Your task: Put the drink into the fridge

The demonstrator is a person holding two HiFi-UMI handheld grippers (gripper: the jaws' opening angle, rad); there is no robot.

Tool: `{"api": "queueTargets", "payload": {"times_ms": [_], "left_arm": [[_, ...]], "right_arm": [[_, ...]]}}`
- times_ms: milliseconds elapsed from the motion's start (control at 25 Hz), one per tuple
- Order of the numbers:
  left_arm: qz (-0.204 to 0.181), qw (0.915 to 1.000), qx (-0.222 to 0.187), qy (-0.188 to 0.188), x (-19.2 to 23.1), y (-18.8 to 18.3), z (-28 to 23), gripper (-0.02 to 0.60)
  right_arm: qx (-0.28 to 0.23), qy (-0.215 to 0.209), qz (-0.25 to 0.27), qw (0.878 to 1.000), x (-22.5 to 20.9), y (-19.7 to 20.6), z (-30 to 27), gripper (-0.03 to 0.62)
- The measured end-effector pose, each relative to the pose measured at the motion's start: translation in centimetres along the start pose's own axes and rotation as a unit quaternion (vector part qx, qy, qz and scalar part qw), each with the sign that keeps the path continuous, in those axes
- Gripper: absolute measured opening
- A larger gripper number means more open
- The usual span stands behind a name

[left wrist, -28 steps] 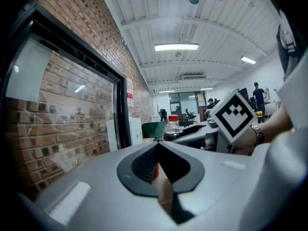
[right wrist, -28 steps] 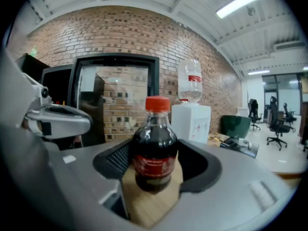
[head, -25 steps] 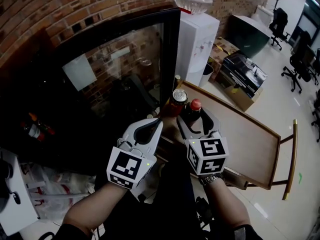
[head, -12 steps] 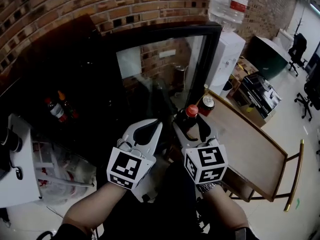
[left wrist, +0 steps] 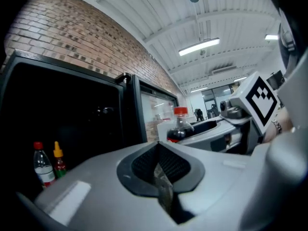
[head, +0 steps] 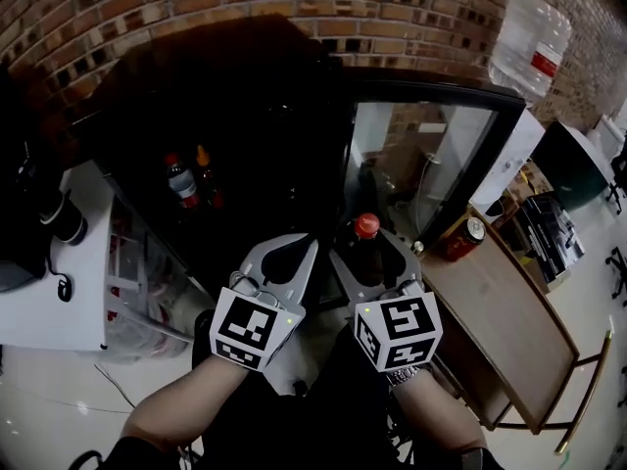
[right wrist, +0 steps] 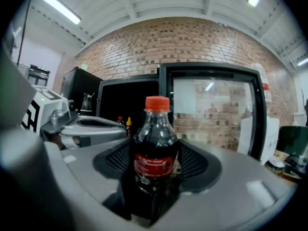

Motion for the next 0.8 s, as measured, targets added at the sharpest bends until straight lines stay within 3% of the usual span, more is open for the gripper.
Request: {"api": "queueTargets", "payload": {"times_ms": [400, 800], "left_arm": [[0.011, 0.9959, 0.016, -0.088, 8.3, 2.2, 5.0, 0.003], [0.025, 0.9913, 0.039, -0.124, 14.1, 4.9, 5.9, 0.003]], "right_arm": [[0.004, -0.088, 0.014, 0.996, 6.9, -1.0, -8.0, 0.295], [0.020, -0.112, 0.008, 0.993, 8.4, -0.6, -16.1, 0.295]]}}
Point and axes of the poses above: the fingertips, and each gripper's own axes: z backward along the fingers, x to its left, y out of its underside, the point moved 2 cm from there along z, backward along the fingers, and after that the axes turned 9 degrees about -y, right-handed, at the moved point
